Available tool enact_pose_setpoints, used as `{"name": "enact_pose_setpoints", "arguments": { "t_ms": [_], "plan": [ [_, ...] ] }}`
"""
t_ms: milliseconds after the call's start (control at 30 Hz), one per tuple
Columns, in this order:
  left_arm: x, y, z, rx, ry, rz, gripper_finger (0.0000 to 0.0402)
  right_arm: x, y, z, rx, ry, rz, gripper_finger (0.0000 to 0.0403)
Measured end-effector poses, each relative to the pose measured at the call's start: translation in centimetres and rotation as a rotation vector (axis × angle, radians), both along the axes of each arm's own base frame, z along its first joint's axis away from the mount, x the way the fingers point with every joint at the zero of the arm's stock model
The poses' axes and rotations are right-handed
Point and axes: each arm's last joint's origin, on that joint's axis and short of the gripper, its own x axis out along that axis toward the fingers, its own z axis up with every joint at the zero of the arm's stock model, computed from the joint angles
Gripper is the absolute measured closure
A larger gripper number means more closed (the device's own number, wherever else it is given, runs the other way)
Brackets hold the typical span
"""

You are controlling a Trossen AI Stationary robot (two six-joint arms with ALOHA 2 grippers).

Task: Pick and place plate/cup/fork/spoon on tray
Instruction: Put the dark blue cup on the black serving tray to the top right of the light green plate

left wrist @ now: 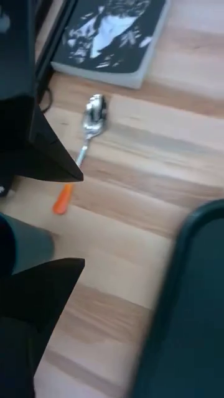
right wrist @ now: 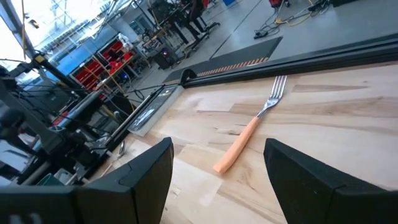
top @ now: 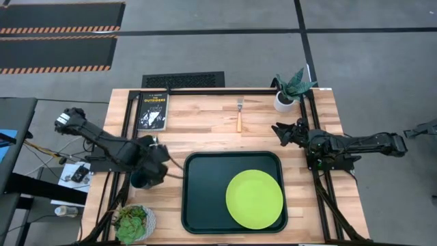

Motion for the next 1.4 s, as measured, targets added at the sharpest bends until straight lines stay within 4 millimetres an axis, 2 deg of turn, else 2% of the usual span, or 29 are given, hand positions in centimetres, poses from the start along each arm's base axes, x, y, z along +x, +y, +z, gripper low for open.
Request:
{"name": "enact_pose_setpoints", "arguments": {
  "t_ms": [300,667,833,1033,1200,1400],
  "plan": [
    [-2.7,-0.4,-4.0,-0.045,0.039,-0.005,0.0203,0.0,0.0,0.0,0.002,-0.002,0.000,0.0127],
    [-3.8,0.2,-3.7,-0.043,0.036,-0.049,0.0203,0.0,0.0,0.0,0.001,-0.002,-0.001,0.0127],
    [-4.6,0.4,-3.0,-0.150,0.048,-0.097,0.0203,0.0,0.0,0.0,-0.002,0.001,0.000,0.0127],
    [-5.0,0.6,-2.7,-0.157,0.036,-0.167,0.0203,0.0,0.0,0.0,-0.011,0.007,0.002,0.0127],
    [-5.5,0.6,-4.1,-0.124,0.088,-0.218,0.0203,0.0,0.0,0.0,-0.012,0.008,0.002,0.0127],
    [-6.1,0.8,-6.3,-0.108,0.141,-0.181,0.0203,0.0,0.0,0.0,-0.012,0.007,0.002,0.0127]
  ]
}}
